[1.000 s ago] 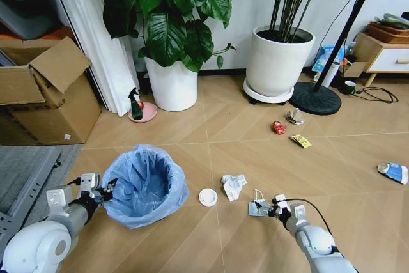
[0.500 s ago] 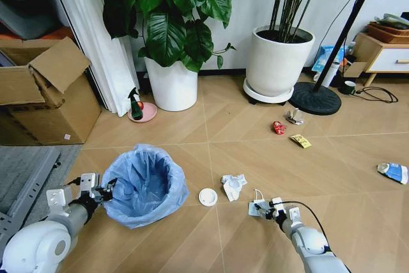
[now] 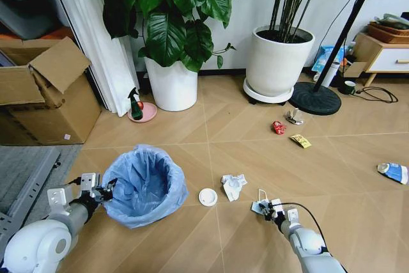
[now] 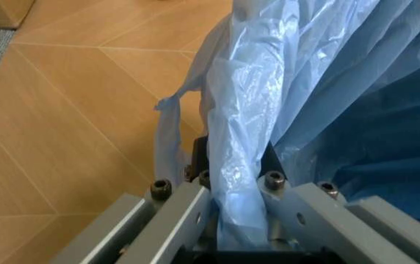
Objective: Pick up the trash bin and place the garbage on the floor into it.
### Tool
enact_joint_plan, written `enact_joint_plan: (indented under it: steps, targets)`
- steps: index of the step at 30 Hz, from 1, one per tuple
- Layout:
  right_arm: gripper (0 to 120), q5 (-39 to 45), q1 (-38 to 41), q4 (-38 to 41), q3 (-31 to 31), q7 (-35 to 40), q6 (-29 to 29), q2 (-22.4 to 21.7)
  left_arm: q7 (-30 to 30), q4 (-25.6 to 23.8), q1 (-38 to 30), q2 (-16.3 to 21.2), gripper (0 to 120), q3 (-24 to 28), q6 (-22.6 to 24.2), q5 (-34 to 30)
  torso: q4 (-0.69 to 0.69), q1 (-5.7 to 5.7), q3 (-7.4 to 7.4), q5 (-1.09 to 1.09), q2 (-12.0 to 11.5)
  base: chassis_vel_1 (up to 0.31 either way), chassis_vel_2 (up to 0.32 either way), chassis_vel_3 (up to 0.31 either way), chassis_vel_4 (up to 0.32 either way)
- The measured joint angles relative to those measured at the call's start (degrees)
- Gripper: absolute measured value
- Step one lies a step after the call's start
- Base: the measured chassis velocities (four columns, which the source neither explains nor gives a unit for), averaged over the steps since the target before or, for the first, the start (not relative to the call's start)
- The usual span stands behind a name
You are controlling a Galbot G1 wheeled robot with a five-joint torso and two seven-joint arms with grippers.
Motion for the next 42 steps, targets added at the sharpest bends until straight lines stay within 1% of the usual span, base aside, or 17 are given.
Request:
enact_joint_plan:
  steps: [2,10,14,17,18,21,22,26,27,31,32,35,36,38,39,40,42]
  targets:
    - [0,-0.01,-0.04,-0.09,0.06,0.22,0.13,0.16,0.05,0.06,-0.03,0.00,0,-0.01,0.00,0.00,0.00,0.00,0.00,0.00,0.00,0.000,0.000,0.000,0.000]
    - [0,0.20,-0.31,0.05,0.51,0.95,0.29,0.38,0.24,0.07,-0.01,-0.11,0,-0.07,0.00,0.00,0.00,0.00,0.00,0.00,0.00,0.000,0.000,0.000,0.000]
    - [0,0.77,-0.93,2.11,0.91,1.94,0.35,0.45,0.26,0.07,-0.03,-0.12,0,-0.13,-0.02,0.01,0.00,0.00,0.00,0.01,0.00,0.000,0.000,0.000,0.000]
    - [0,2.37,-2.40,6.83,0.97,3.62,-0.13,0.05,0.26,0.06,-0.08,-0.11,0,-0.21,-0.04,0.01,0.00,0.00,0.00,0.01,0.00,0.000,0.000,0.000,0.000]
    - [0,2.37,-2.40,6.83,0.97,3.62,-0.13,0.05,0.26,0.06,-0.08,-0.11,0,-0.21,-0.04,0.01,0.00,0.00,0.00,0.01,0.00,0.000,0.000,0.000,0.000]
    - [0,4.99,-3.72,13.26,0.64,4.41,-1.50,-1.41,0.26,0.06,-0.14,-0.10,0,-0.23,-0.05,0.01,-0.01,0.00,0.00,0.01,0.00,0.000,0.000,0.000,0.000]
    - [0,4.99,-3.72,13.26,0.64,4.41,-1.50,-1.41,0.26,0.06,-0.14,-0.10,0,-0.23,-0.05,0.01,-0.01,0.00,0.00,0.01,0.00,0.000,0.000,0.000,0.000]
    - [0,12.77,-3.49,23.73,-1.54,6.12,-4.69,-5.76,0.26,0.06,-0.15,-0.08,0,0.03,-0.05,0.15,-0.01,0.00,0.00,0.02,0.00,0.000,0.000,0.000,0.000]
    - [0,12.77,-3.49,23.73,-1.54,6.12,-4.69,-5.76,0.26,0.06,-0.15,-0.08,0,0.03,-0.05,0.15,-0.01,0.00,0.00,0.02,0.00,0.000,0.000,0.000,0.000]
    - [0,22.78,0.15,34.93,-5.90,8.65,-8.86,-13.76,0.23,0.18,-0.14,0.23,0,0.19,0.08,0.19,0.00,0.00,0.00,-0.03,0.00,0.000,0.000,0.000,0.000]
    - [0,22.78,0.15,34.93,-5.90,8.65,-8.86,-13.76,0.23,0.18,-0.14,0.23,0,0.19,0.08,0.19,0.00,0.00,0.00,-0.03,0.00,0.000,0.000,0.000,0.000]
    - [0,29.27,5.64,40.61,-12.04,10.35,-10.51,-19.27,0.00,0.30,-0.21,0.96,0,0.43,0.13,0.08,0.00,0.00,0.00,0.00,0.00,0.000,0.000,0.000,0.000]
    - [0,29.27,5.64,40.61,-12.04,10.35,-10.51,-19.27,0.00,0.30,-0.21,0.96,0,0.43,0.13,0.08,0.00,0.00,0.00,0.00,0.00,0.000,0.000,0.000,0.000]
    - [0,35.09,11.74,43.02,-19.03,11.36,-11.11,-21.80,-0.36,0.39,-0.36,1.75,0,0.65,0.15,-0.33,0.00,0.00,0.00,0.01,0.00,0.000,0.000,0.000,0.000]
    - [0,36.71,13.79,43.49,-21.39,11.59,-11.17,-22.21,-0.54,0.46,-0.42,1.99,0,0.71,0.15,-0.46,-0.01,0.00,0.00,0.01,0.00,0.000,0.000,0.000,0.000]
    - [0,36.71,13.79,43.49,-21.39,11.59,-11.17,-22.21,-0.54,0.46,-0.42,1.99,0,0.71,0.15,-0.46,-0.01,0.00,0.00,0.01,0.00,0.000,0.000,0.000,0.000]
    - [0,40.84,19.27,44.54,-27.10,12.05,-11.30,-22.68,-0.79,0.63,-0.54,2.48,0,0.80,0.16,-0.73,-0.01,0.00,0.01,0.01,0.00,0.000,0.000,0.000,0.000]
